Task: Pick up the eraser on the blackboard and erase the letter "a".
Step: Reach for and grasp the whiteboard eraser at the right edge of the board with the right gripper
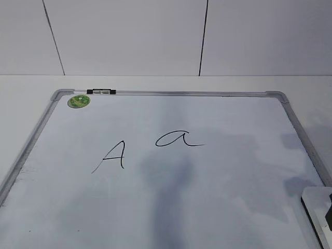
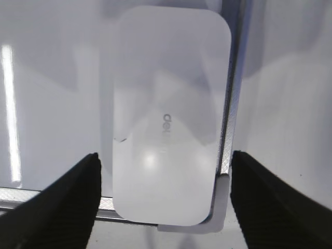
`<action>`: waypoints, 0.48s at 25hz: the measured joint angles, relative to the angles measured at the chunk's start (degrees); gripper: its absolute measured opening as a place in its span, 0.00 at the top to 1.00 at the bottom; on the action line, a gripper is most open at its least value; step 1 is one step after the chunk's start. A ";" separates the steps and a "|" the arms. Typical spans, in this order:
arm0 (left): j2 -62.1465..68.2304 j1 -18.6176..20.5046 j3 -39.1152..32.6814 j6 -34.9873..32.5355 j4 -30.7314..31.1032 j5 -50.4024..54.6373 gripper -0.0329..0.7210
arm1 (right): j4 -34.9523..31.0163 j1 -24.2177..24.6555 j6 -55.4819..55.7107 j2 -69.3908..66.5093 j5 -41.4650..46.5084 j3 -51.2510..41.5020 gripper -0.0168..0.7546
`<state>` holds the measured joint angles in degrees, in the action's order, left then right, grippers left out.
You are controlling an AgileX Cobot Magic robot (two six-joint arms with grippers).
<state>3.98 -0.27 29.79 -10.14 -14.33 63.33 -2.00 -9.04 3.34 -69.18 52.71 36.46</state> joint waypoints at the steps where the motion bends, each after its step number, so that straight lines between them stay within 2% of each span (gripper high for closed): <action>1: 1.67 0.00 0.37 0.00 -0.60 -0.08 0.18 | 0.00 0.00 0.00 0.00 0.00 0.00 0.18; 12: 14.84 -0.60 2.26 0.00 -2.98 -3.37 0.18 | 0.00 0.00 0.05 0.00 -1.17 0.00 0.20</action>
<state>18.83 -0.88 32.05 -10.14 -17.31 59.96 -2.00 -9.04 3.39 -69.18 51.55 36.46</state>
